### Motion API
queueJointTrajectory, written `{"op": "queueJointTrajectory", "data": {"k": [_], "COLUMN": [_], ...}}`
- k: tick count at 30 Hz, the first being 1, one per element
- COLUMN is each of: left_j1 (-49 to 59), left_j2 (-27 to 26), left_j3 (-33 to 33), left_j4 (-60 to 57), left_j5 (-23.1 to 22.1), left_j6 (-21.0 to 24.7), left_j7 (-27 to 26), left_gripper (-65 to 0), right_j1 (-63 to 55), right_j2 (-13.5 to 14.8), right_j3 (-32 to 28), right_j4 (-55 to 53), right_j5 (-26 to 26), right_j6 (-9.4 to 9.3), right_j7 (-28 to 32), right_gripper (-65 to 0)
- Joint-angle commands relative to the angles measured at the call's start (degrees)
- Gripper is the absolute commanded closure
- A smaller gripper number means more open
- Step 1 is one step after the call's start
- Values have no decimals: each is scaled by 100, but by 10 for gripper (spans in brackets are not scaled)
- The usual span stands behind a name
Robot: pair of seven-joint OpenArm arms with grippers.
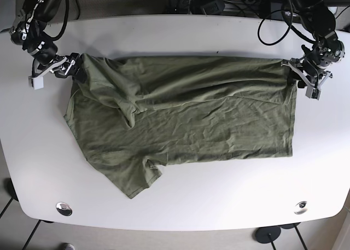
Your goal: Fold the T-shirt properly
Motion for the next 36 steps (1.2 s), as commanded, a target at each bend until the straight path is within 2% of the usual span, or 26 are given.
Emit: {"op": "queueJointTrajectory", "data": {"k": [1, 3, 4, 5, 7, 9, 12, 15, 19, 23, 25, 26, 28, 29, 30, 31, 35, 36], "left_j1": [-43, -43, -43, -34, -34, -43, -43, -43, -26, -26, -26, -34, -34, -34, -34, -34, 1, 1], "left_j2": [-37, -46, -46, -37, -55, -72, -222, -230, -239, -354, -354, -354, -354, -354, -354, -354, -318, -274], "left_j3": [-20, -20, -2, -2, 7, 16, 7, -11, -11, -11, -11, -11, -11, -11, -11, -20, -310, -459], "left_j4": [185, 141, 133, 115, -149, -536, -782, -791, -799, -799, -799, -799, -799, -799, -791, -755, -228, -34], "left_j5": [-275, -283, -283, -275, -275, -275, -283, -283, -283, -283, -283, -283, -283, -283, -283, -301, -477, -503], "left_j6": [-1, -1, -1, -1, -1, -1, -1, -1, -1, -1, -1, -1, -1, -1, -1, -1, -1, -1], "left_j7": [-101, -101, -101, -101, -101, -109, -118, -118, -118, -118, -118, -118, -118, -118, -118, -118, -65, -57], "left_gripper": [-197, -197, -197, -197, -197, -197, -197, -197, -197, -197, -197, -197, -197, -197, -197, -197, -197, -199], "right_j1": [44, 88, 97, 97, 97, 97, 88, 97, 343, 370, 440, 458, 458, 466, 484, 493, 431, 299], "right_j2": [62, 54, 54, 54, 98, 106, 124, 361, 643, 845, 836, 836, 827, 827, 819, 819, 801, 713], "right_j3": [33, 24, 15, -38, -337, -486, -495, -512, -504, -504, -486, -486, -477, -468, -460, -460, -372, -372], "right_j4": [-176, -492, -624, -651, -651, -589, -88, 396, 730, 703, 703, 703, 703, 721, 756, 765, 949, 1046], "right_j5": [140, 140, 140, 140, 149, 167, 114, -159, -950, -1020, -1029, -1038, -1038, -1170, -1284, -1345, -1363, -1372], "right_j6": [23, 23, 23, 23, 23, 23, 6, -38, -38, -29, -29, -29, -38, -38, -38, -38, 23, 23], "right_j7": [79, 79, 79, 88, 141, 255, 273, 264, 220, 264, 273, 273, 273, 273, 273, 273, 273, 273], "right_gripper": [-528, -415, -309, -236, -127, -62, -19, -19, -19, -22, -82, -140, -296, -417, -484, -522, -507, -509]}}
